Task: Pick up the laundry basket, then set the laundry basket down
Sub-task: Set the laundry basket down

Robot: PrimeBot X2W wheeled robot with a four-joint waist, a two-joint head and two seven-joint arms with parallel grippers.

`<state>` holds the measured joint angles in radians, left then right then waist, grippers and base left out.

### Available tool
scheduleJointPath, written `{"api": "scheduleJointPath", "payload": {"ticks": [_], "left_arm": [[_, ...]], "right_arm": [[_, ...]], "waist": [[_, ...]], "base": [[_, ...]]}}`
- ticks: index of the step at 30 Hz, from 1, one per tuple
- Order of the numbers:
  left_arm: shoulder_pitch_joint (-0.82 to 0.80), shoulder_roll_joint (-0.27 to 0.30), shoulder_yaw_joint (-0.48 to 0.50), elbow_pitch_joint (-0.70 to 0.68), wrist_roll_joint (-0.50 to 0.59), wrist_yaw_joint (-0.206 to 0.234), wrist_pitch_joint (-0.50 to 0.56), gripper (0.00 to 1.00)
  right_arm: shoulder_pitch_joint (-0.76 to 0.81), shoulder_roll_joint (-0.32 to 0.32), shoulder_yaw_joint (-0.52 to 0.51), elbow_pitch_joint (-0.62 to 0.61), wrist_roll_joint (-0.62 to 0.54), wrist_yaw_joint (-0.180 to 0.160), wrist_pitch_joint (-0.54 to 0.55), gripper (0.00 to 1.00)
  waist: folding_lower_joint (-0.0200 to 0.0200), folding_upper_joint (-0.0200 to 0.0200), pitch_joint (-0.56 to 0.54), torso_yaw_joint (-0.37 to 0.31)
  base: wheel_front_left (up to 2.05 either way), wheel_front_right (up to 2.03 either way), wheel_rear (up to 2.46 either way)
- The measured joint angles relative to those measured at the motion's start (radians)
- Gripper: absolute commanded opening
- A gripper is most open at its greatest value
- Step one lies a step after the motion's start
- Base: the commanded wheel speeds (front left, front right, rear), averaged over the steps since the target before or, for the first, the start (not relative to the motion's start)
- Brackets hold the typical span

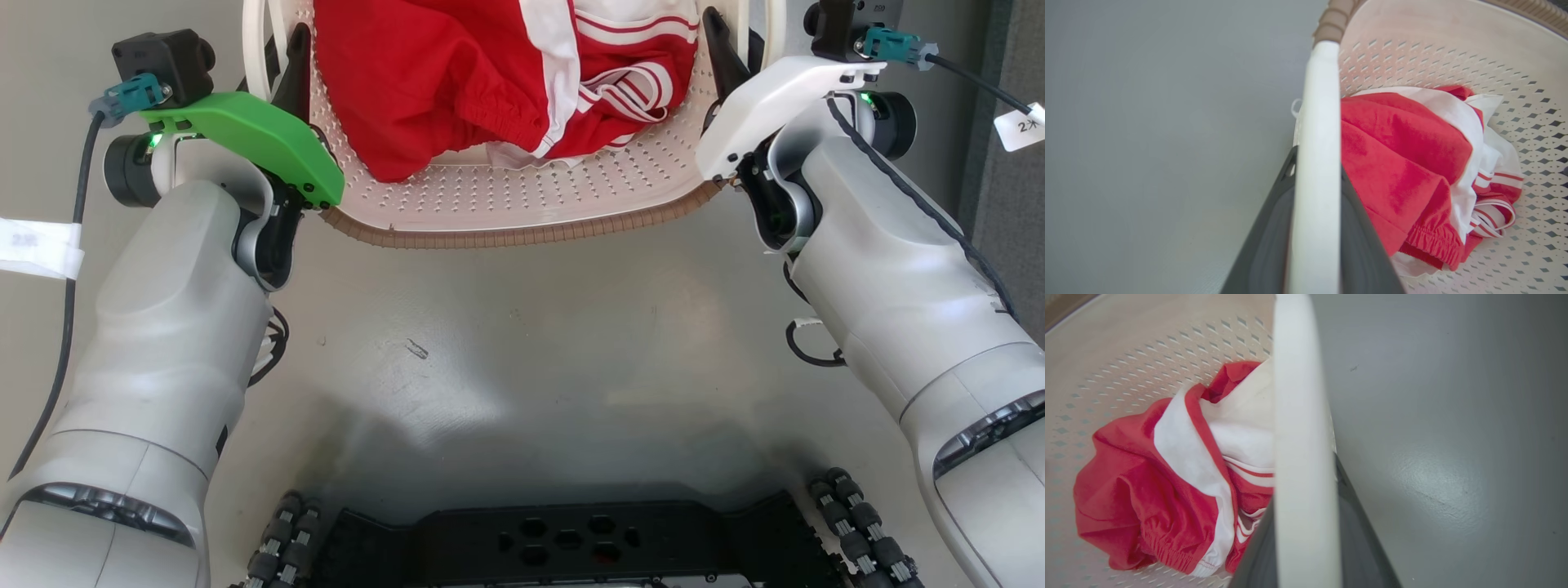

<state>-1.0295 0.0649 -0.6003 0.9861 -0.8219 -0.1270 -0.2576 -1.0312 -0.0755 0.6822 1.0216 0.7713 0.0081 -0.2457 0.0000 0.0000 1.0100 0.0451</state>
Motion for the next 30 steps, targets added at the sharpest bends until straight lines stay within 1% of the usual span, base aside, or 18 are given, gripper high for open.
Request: {"api": "scheduleJointPath", "payload": {"ticks": [3, 5, 6, 7, 8, 9, 10, 19, 22, 30], "left_arm": [[0.000, -0.002, 0.004, 0.001, 0.003, 0.000, 0.000, 0.00], [0.000, -0.003, 0.007, 0.001, 0.011, 0.000, 0.000, 0.00], [0.000, -0.004, 0.007, 0.002, 0.011, 0.000, 0.000, 0.32], [0.000, -0.005, 0.009, 0.003, 0.012, 0.000, 0.000, 0.85], [0.000, -0.006, 0.009, 0.004, 0.012, 0.000, 0.000, 1.00], [0.000, -0.006, 0.009, 0.007, 0.012, 0.000, 0.000, 1.00], [0.002, -0.007, 0.009, 0.007, 0.012, -0.001, 0.000, 1.00], [0.005, -0.011, 0.009, 0.011, 0.014, -0.001, 0.000, 1.00], [0.005, -0.011, 0.009, 0.015, 0.017, -0.001, 0.000, 1.00], [0.005, -0.011, 0.013, 0.035, 0.017, -0.001, 0.000, 1.00]], "right_arm": [[0.000, 0.000, -0.003, 0.001, -0.004, 0.000, 0.000, 0.00], [0.000, 0.001, -0.007, 0.003, -0.006, 0.002, 0.000, 0.09], [0.000, 0.001, -0.008, 0.004, -0.006, 0.003, 0.000, 0.20], [0.000, 0.001, -0.010, 0.005, -0.006, 0.003, 0.000, 0.31], [0.000, 0.001, -0.012, 0.007, -0.006, 0.004, 0.000, 0.68], [0.001, 0.001, -0.015, 0.009, -0.006, 0.010, 0.000, 0.68], [0.000, 0.001, -0.020, 0.009, -0.006, 0.014, -0.001, 1.00], [0.000, 0.003, -0.034, 0.009, -0.006, 0.018, -0.006, 1.00], [0.000, 0.003, -0.036, 0.011, -0.006, 0.025, -0.006, 1.00], [0.000, 0.004, -0.043, 0.021, -0.017, 0.026, -0.006, 1.00]], "waist": [[0.0000, 0.0000, 0.000, 0.000], [0.0000, 0.0000, 0.000, 0.000], [0.0000, 0.0000, 0.000, 0.000], [0.0000, 0.0000, 0.000, 0.000], [0.0000, 0.0000, 0.001, 0.001], [0.0000, 0.0000, 0.001, 0.001], [0.0000, 0.0000, 0.001, 0.001], [0.0000, 0.0000, -0.001, 0.000], [0.0000, 0.0000, -0.002, 0.000], [0.0000, 0.0000, -0.009, 0.001]], "base": [[0.00, 0.00, 0.00], [0.00, 0.00, 0.00], [0.00, 0.00, 0.00], [0.00, 0.00, 0.00], [0.00, 0.00, 0.00], [0.00, 0.00, 0.00], [0.00, 0.00, 0.00], [0.00, 0.00, 0.00], [0.00, 0.00, 0.00], [0.00, 0.00, 0.00]]}}
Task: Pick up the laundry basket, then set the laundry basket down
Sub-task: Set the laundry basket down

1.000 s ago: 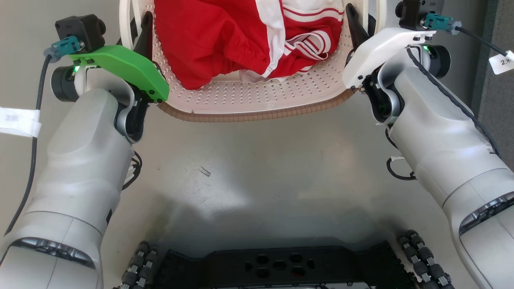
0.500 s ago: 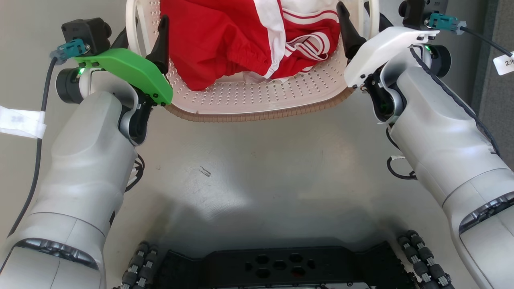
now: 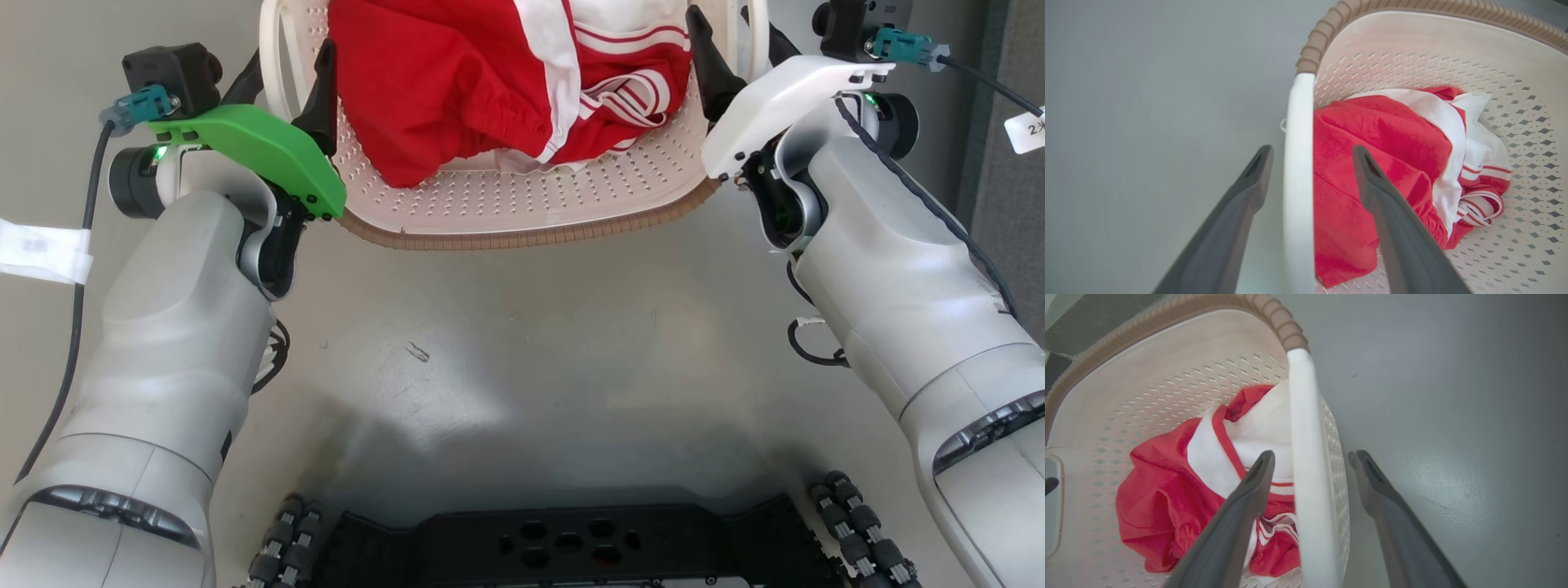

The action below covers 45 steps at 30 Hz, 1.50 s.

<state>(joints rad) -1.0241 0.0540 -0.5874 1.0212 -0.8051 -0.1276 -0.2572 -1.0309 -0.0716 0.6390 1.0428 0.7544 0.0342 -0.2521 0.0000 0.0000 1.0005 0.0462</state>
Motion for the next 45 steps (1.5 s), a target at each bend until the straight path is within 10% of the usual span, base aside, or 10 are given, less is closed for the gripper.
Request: {"api": "scheduleJointPath", "payload": {"ticks": [45], "left_arm": [[0.270, 0.049, 0.080, -0.011, 0.017, 0.000, 0.001, 1.00]], "right_arm": [[0.210, 0.007, 0.038, -0.001, 0.026, 0.062, -0.001, 1.00]], "waist": [[-0.0001, 0.0000, -0.430, -0.041]], "base": [[0.00, 0.00, 0.00]]}}
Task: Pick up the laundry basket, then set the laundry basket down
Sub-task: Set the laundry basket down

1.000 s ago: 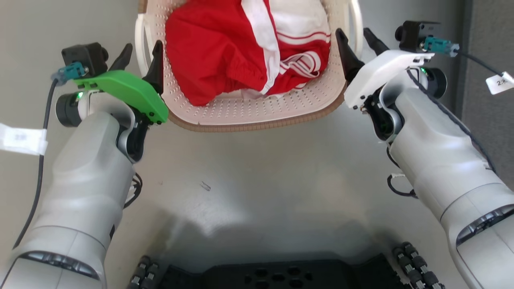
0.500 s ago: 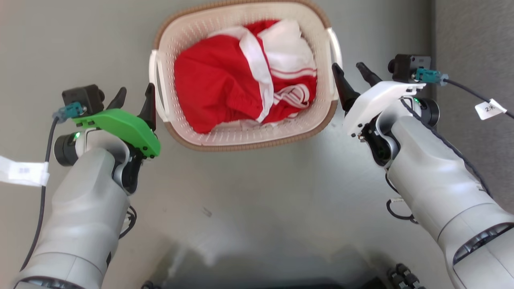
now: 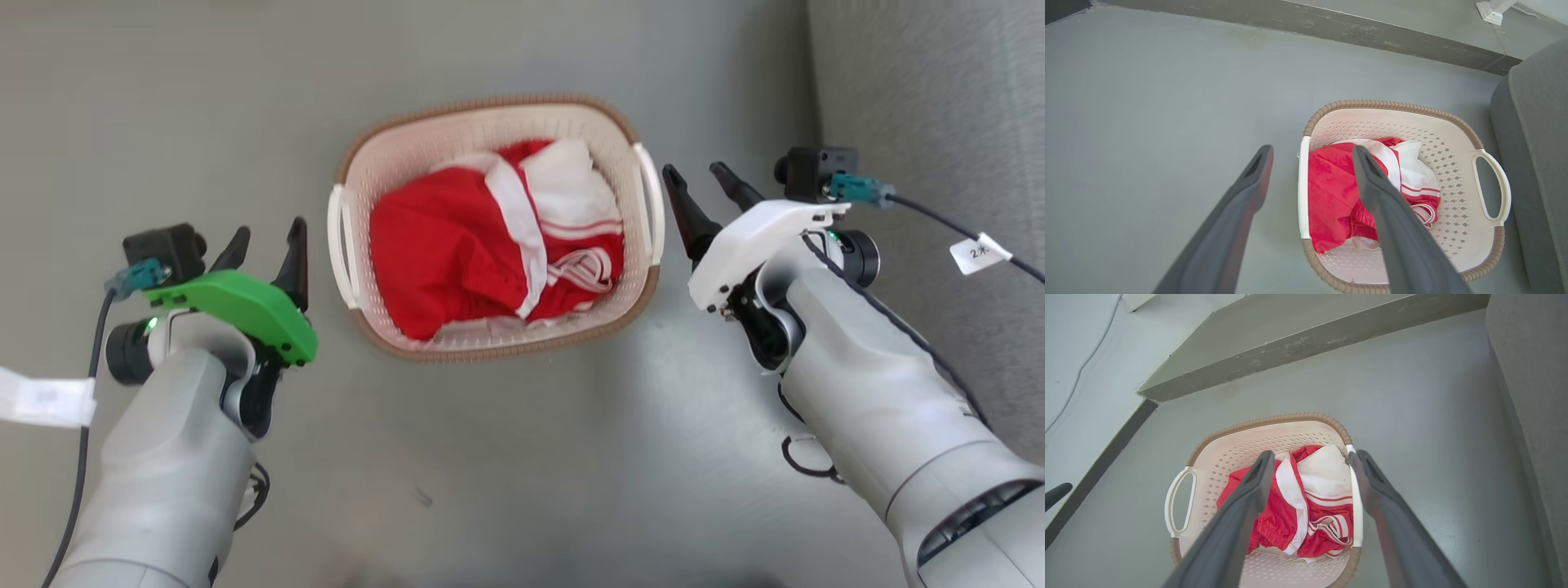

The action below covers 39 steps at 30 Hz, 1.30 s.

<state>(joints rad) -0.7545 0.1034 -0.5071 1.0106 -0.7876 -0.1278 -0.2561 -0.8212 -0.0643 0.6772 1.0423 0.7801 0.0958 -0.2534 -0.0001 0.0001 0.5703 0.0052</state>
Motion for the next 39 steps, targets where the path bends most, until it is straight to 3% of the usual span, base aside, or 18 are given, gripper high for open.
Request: {"api": "scheduleJointPath", "payload": {"ticks": [9, 18, 35, 39], "left_arm": [[0.054, 0.042, 0.058, -0.084, 0.020, 0.000, 0.000, 1.00], [0.153, 0.029, 0.086, -0.153, 0.054, 0.000, 0.000, 1.00], [0.298, 0.019, 0.188, -0.359, 0.139, 0.000, 0.000, 1.00], [0.329, 0.014, 0.211, -0.413, 0.161, 0.000, 0.000, 1.00]], "right_arm": [[0.051, 0.001, -0.025, -0.033, -0.038, 0.001, 0.000, 1.00], [0.123, -0.015, -0.065, -0.099, -0.066, 0.005, 0.000, 1.00], [0.314, -0.067, -0.202, -0.359, -0.166, 0.007, 0.000, 1.00], [0.345, -0.070, -0.248, -0.455, -0.186, -0.007, 0.000, 1.00]], "waist": [[0.0000, 0.0000, -0.118, -0.011], [0.0000, 0.0000, -0.237, -0.019], [0.0000, 0.0000, -0.438, -0.006], [0.0000, 0.0000, -0.461, 0.003]], "base": [[0.00, 0.00, 0.00], [0.00, 0.00, 0.00], [0.00, 0.00, 0.00], [0.00, 0.00, 0.00]]}}
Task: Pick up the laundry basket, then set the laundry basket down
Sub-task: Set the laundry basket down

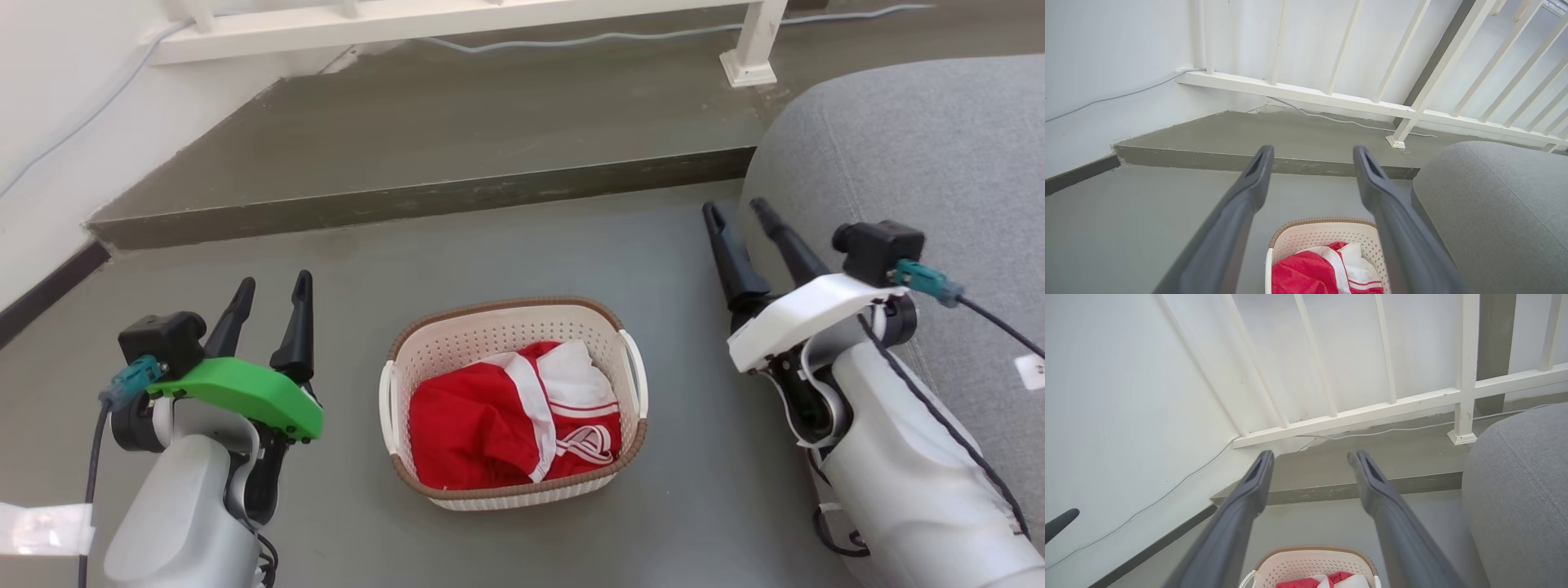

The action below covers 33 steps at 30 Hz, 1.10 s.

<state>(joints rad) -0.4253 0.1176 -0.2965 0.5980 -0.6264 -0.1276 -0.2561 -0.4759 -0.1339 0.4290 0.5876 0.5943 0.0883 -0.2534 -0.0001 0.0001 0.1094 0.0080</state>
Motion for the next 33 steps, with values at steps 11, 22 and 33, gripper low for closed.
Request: {"api": "scheduleJointPath", "payload": {"ticks": [11, 22, 33], "left_arm": [[0.100, -0.007, 0.077, -0.155, 0.072, 0.010, 0.000, 1.00], [0.192, -0.044, 0.131, -0.283, 0.142, 0.037, 0.000, 1.00], [0.260, -0.049, 0.152, -0.341, 0.174, 0.040, 0.000, 1.00]], "right_arm": [[0.158, -0.006, -0.087, -0.185, -0.095, -0.029, 0.000, 1.00], [0.263, -0.001, -0.118, -0.298, -0.169, -0.046, 0.000, 1.00], [0.338, 0.012, -0.127, -0.350, -0.200, -0.045, -0.001, 1.00]], "waist": [[0.0000, 0.0000, -0.025, 0.022], [0.0000, 0.0000, -0.043, 0.034], [0.0000, 0.0000, -0.052, 0.026]], "base": [[0.00, 0.00, 0.00], [0.00, 0.00, 0.00], [0.00, 0.00, 0.00]]}}
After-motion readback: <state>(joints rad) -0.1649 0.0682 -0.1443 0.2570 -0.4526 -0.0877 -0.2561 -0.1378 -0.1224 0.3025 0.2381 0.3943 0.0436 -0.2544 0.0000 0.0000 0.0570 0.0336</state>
